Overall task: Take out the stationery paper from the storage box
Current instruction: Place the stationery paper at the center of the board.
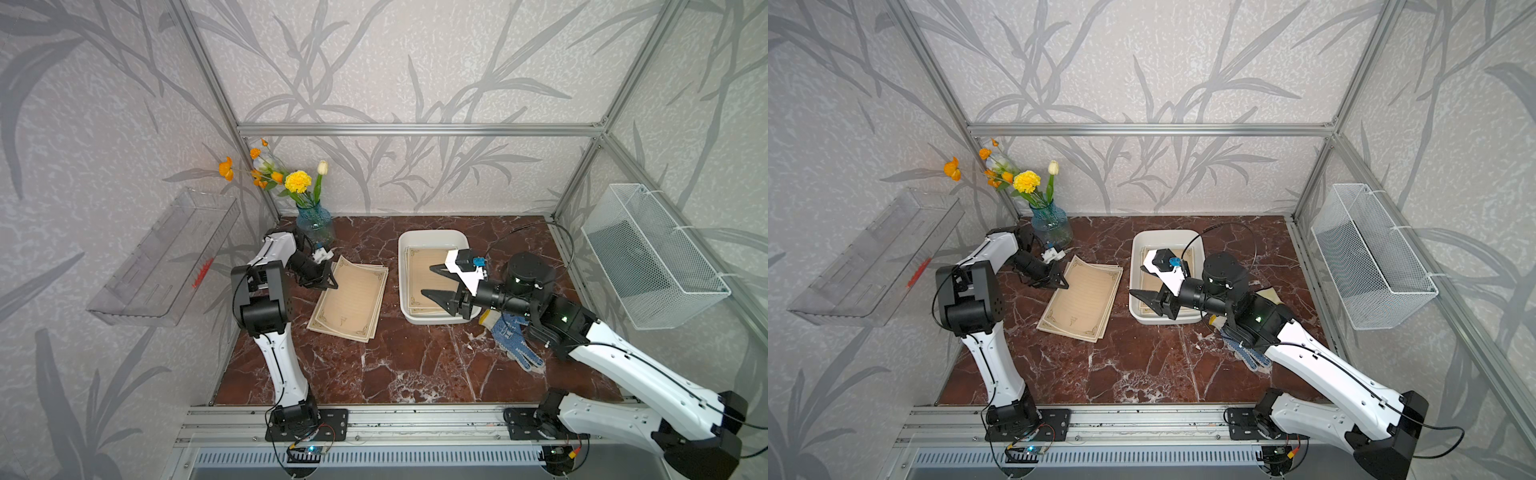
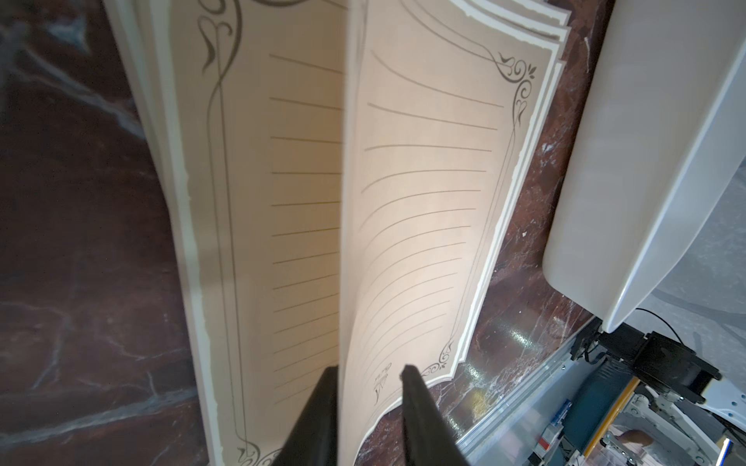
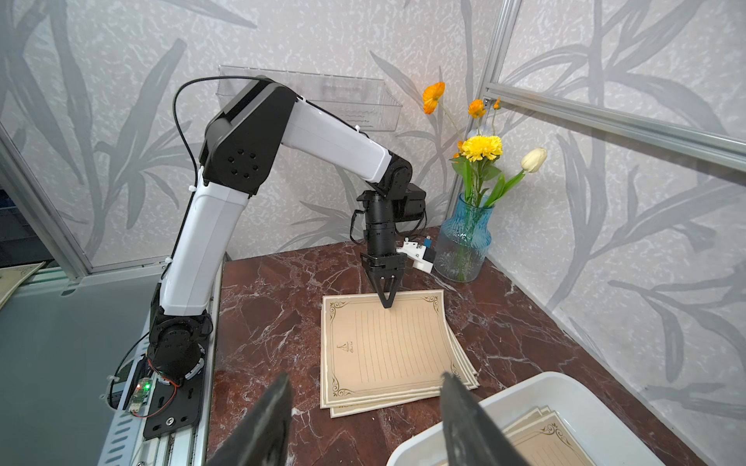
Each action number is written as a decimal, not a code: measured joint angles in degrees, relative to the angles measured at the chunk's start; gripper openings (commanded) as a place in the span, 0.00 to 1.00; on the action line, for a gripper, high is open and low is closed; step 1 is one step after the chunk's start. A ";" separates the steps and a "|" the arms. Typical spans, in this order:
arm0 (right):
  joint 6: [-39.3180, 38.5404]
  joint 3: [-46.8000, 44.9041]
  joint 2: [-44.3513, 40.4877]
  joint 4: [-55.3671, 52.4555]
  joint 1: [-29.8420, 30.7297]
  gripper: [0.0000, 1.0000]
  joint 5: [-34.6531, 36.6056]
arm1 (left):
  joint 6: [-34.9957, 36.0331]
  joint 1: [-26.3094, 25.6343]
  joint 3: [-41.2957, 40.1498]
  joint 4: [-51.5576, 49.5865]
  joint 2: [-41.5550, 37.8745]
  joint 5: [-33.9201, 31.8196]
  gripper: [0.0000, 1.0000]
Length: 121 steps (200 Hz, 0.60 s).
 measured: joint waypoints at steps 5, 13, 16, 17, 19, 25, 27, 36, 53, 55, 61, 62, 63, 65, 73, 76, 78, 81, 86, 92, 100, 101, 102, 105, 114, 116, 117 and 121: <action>-0.04 0.00 0.00 -0.04 0.09 0.59 0.13 | -0.07 0.00 -0.13 0.13 -0.20 -0.15 0.32; -0.07 0.00 0.00 -0.11 0.20 0.59 0.28 | -0.26 -0.02 -0.33 0.52 -0.44 -0.44 0.33; -0.09 0.00 0.00 -0.11 0.24 0.59 0.31 | -0.35 0.00 -0.37 0.66 -0.57 -0.63 0.33; -0.09 0.00 0.00 -0.11 0.26 0.59 0.31 | -0.35 0.00 -0.39 0.68 -0.59 -0.66 0.33; -0.11 0.00 0.00 -0.11 0.31 0.58 0.37 | -0.39 0.00 -0.39 0.74 -0.63 -0.81 0.33; -0.11 0.00 -0.02 -0.11 0.46 0.59 0.57 | -0.46 -0.02 -0.39 0.87 -0.79 -1.18 0.33; -0.11 0.00 -0.02 -0.11 0.48 0.58 0.57 | -0.50 -0.02 -0.39 0.94 -0.85 -1.33 0.33; -0.22 0.00 -0.07 -0.11 0.76 0.59 0.74 | -0.66 -0.02 -0.39 1.20 -1.09 -2.19 0.33; -0.63 0.00 -0.24 -0.15 1.22 0.59 1.11 | -1.11 -0.02 -0.52 1.79 -1.51 -4.59 0.34; -0.72 0.00 -0.28 -0.15 1.27 0.59 1.14 | -1.18 -0.02 -0.57 1.88 -1.53 -4.85 0.34; -0.85 0.00 -0.35 -0.20 1.40 0.59 1.25 | -1.38 0.00 -0.72 2.08 -1.68 -5.66 0.35; -0.90 0.00 -0.39 -0.17 1.44 0.59 1.27 | -1.40 -0.02 -0.74 2.10 -1.70 -5.75 0.35; -0.92 0.00 -0.39 -0.20 1.46 0.59 1.31 | -1.46 0.00 -0.79 2.14 -1.75 -5.97 0.35; -0.94 0.00 -0.44 -0.20 1.51 0.59 1.38 | -1.53 0.00 -0.83 2.21 -1.79 -6.14 0.35; -1.09 0.00 -0.50 -0.20 1.66 0.59 1.62 | -1.75 0.00 -1.03 2.40 -1.92 -7.15 0.36; -1.14 0.00 -0.55 -0.20 1.73 0.59 1.64 | -1.88 -0.02 -1.03 2.43 -1.92 -7.39 0.37; -1.14 0.00 -0.55 -0.20 1.77 0.59 1.68 | -1.88 -0.02 -1.05 2.43 -1.95 -7.56 0.37; -1.18 0.00 -0.57 -0.20 1.81 0.59 1.75 | -1.99 0.00 -1.07 2.51 -1.95 -7.76 0.37; -1.20 0.00 -0.59 -0.20 1.86 0.59 1.81 | -2.03 0.00 -1.11 2.62 -1.95 -8.17 0.37; -1.20 0.00 -0.63 -0.22 1.97 0.59 2.03 | -2.14 -0.02 -1.11 2.75 -1.95 -8.66 0.37; -1.22 0.00 -0.66 -0.22 2.08 0.59 2.21 | -2.38 -0.02 -1.14 2.93 -2.01 -9.22 0.37; -1.22 0.00 -0.66 -0.22 2.08 0.59 2.21 | -2.43 0.00 -1.14 2.95 -2.01 -9.31 0.37; -1.25 0.00 -0.66 -0.22 2.10 0.59 2.23 | -2.45 -0.02 -1.14 2.97 -2.01 -9.38 0.37; -1.25 0.02 -0.66 -0.22 2.14 0.59 2.29 | -2.49 0.00 -1.14 3.04 -2.08 -9.62 0.37; -1.31 0.09 -0.66 -0.33 2.34 0.59 2.62 | -2.58 0.00 -1.27 3.39 -2.38 -10.32 0.38; -1.31 0.11 -0.66 -0.39 2.38 0.59 2.62 | -2.60 0.00 -1.36 3.48 -2.49 -10.49 0.38; -1.33 0.11 -0.66 -0.39 2.40 0.59 2.62 | -2.62 0.00 -1.40 3.56 -2.58 -10.58 0.38; -1.33 0.17 -0.66 -0.48 2.47 0.59 2.73 | -2.67 0.00 -1.64 3.85 -2.91 -10.93 0.38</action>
